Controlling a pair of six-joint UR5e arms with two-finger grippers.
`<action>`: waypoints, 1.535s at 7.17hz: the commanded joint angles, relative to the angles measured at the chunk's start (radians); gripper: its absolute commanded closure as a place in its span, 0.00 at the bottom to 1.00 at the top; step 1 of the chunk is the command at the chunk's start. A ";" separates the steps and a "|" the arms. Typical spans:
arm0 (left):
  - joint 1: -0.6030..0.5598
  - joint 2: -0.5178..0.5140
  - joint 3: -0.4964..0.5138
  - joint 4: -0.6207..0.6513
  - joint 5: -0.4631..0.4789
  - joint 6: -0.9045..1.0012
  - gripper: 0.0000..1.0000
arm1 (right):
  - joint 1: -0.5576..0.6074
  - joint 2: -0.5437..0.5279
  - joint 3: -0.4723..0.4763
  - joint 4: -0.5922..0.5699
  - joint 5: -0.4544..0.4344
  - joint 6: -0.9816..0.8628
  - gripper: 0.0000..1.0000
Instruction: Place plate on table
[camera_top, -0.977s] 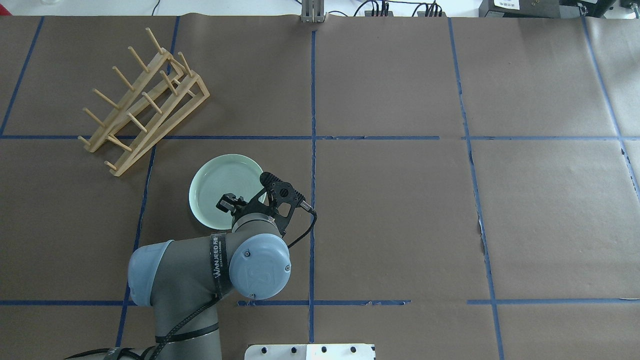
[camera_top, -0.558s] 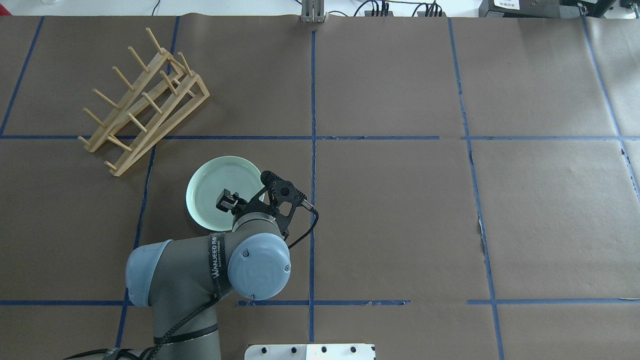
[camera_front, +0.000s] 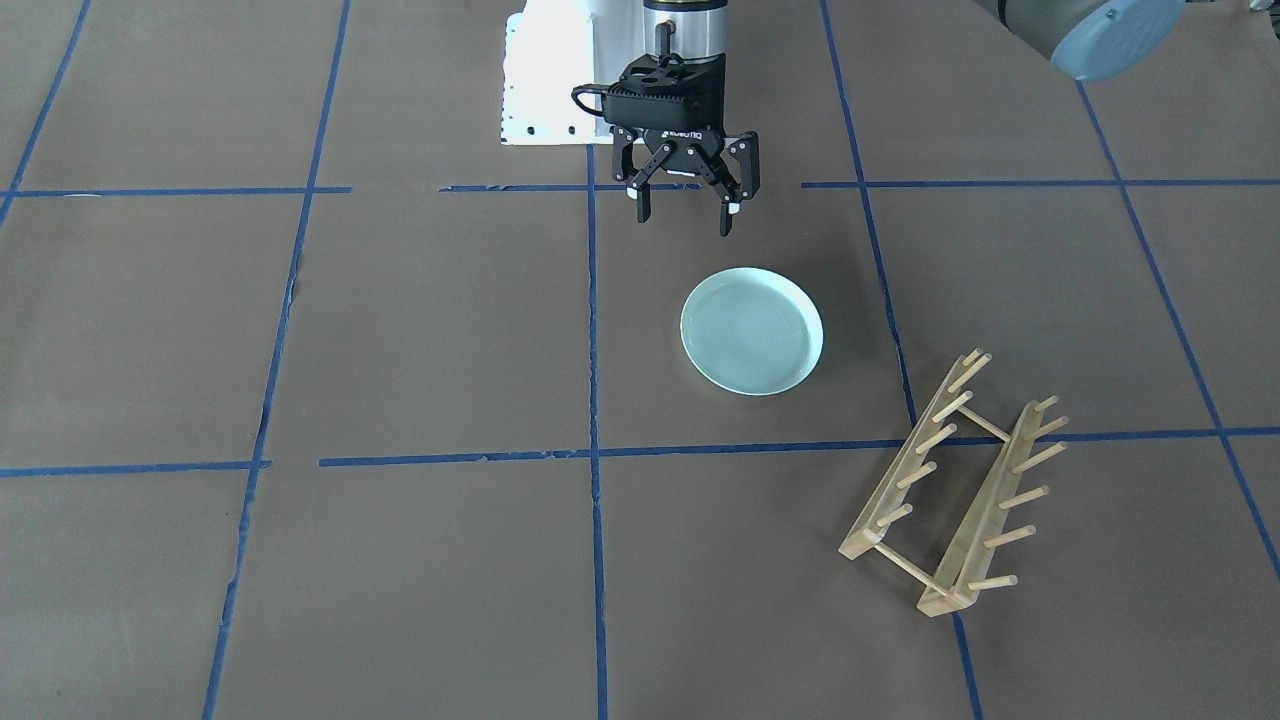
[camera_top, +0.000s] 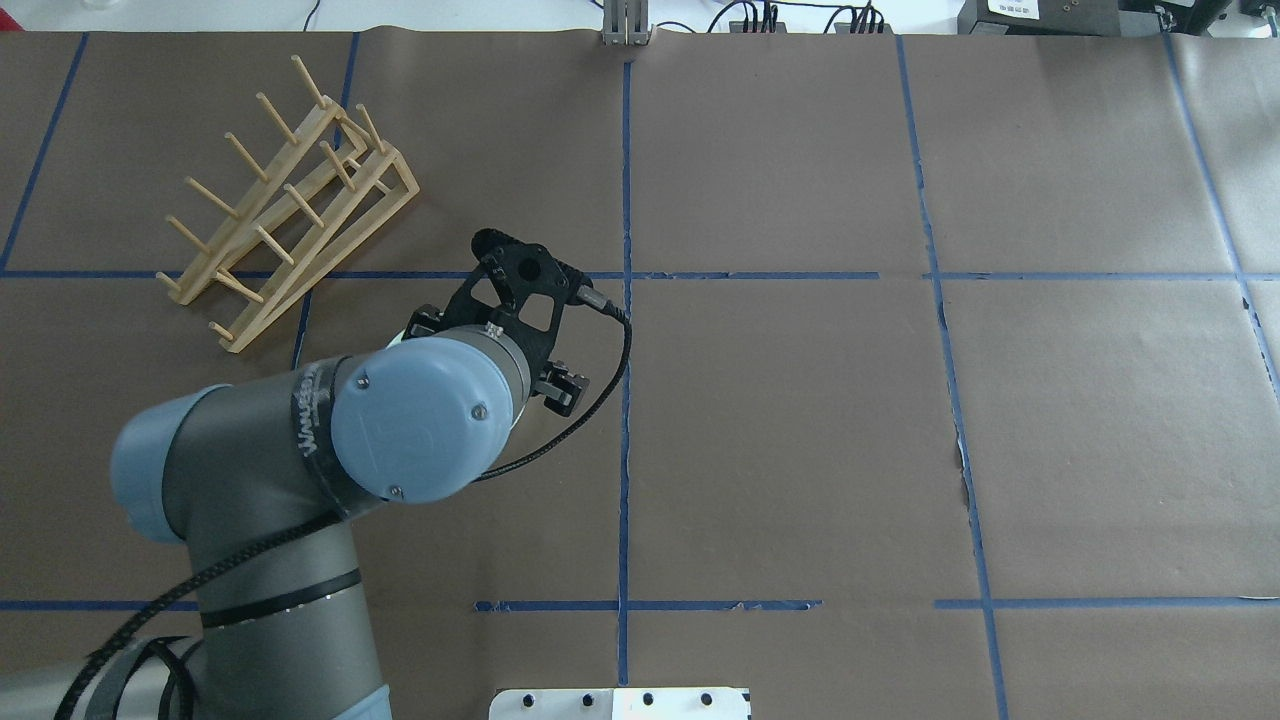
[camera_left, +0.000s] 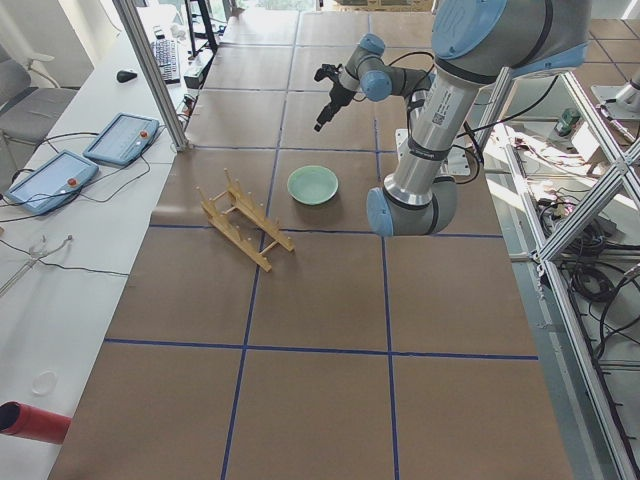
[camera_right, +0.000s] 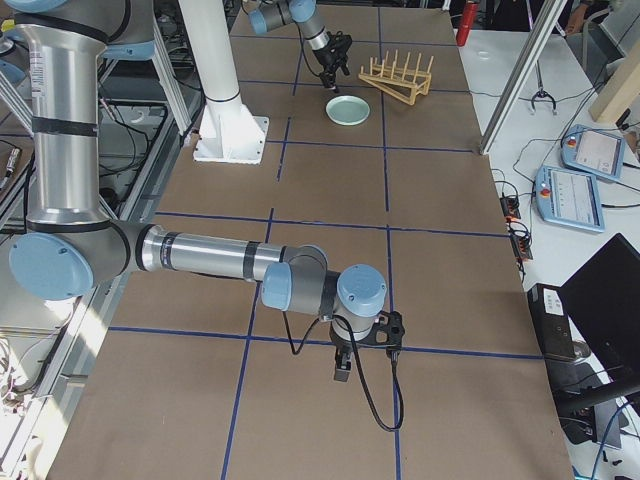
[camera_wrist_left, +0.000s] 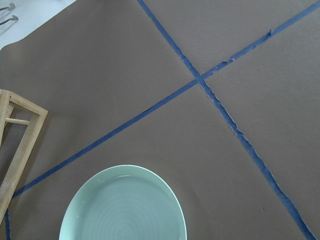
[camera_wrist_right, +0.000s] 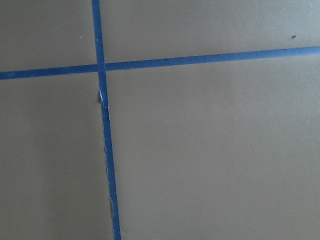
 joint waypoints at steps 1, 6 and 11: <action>-0.209 -0.006 -0.012 -0.001 -0.182 0.224 0.00 | 0.000 0.000 0.000 0.000 0.000 0.000 0.00; -0.693 0.136 0.045 -0.016 -0.632 0.574 0.00 | 0.000 0.000 0.000 0.000 0.000 0.000 0.00; -1.092 0.518 0.227 -0.027 -0.963 0.997 0.00 | 0.000 0.000 0.000 0.000 0.000 0.000 0.00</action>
